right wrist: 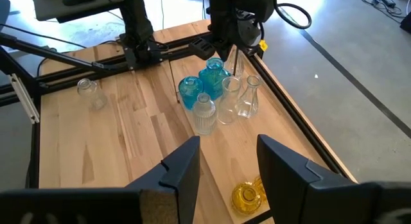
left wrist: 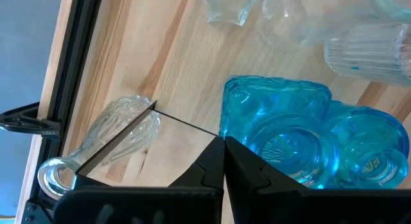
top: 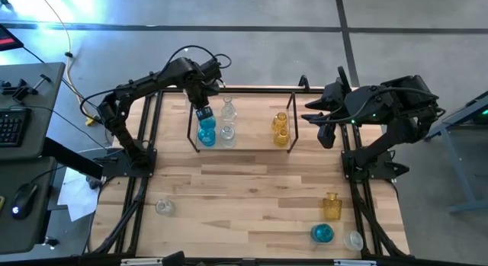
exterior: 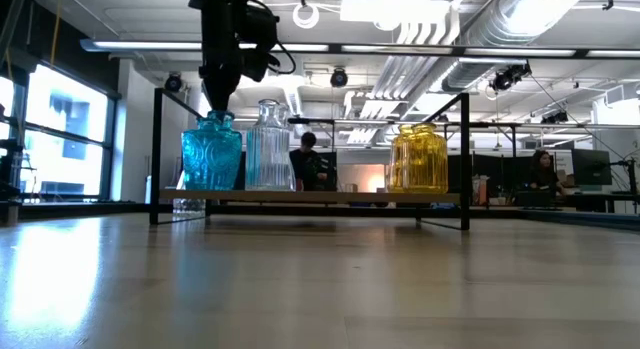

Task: Sort vases onto shelf
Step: Put the blue vase on the shelf aligned with the other blue vase, then put the transparent vase on the shelf

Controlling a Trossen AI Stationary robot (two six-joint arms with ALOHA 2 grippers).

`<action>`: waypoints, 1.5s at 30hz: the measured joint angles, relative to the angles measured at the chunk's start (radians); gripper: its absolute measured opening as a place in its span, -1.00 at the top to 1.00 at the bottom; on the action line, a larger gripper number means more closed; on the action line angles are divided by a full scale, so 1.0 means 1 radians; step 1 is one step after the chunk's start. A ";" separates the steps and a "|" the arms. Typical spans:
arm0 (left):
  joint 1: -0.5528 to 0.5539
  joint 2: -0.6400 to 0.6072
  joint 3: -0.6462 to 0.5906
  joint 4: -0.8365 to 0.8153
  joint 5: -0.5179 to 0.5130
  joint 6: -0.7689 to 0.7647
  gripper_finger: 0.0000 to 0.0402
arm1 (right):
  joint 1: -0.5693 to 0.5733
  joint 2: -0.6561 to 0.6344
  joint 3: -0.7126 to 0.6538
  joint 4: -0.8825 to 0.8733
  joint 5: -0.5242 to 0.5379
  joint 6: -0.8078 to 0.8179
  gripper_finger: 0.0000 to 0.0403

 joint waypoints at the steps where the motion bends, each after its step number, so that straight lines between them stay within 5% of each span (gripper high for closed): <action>1: -0.002 0.000 0.000 0.000 0.000 0.000 1.00 | 0.000 0.000 0.000 0.000 0.000 0.000 0.33; 15: -0.006 -0.045 0.013 0.021 -0.182 0.045 1.00 | 0.000 0.000 0.000 0.000 -0.002 0.000 0.33; 26: -0.060 -0.196 0.288 0.020 -0.158 -0.088 1.00 | 0.000 0.000 0.000 -0.003 -0.003 -0.019 0.33; 33: -0.238 -0.327 0.404 0.070 -0.100 -0.265 0.88 | 0.000 0.000 0.000 -0.028 -0.004 -0.021 0.33; 45: -0.627 -0.380 0.407 0.186 -0.219 -0.556 0.36 | 0.000 -0.013 0.000 -0.028 -0.038 -0.064 0.33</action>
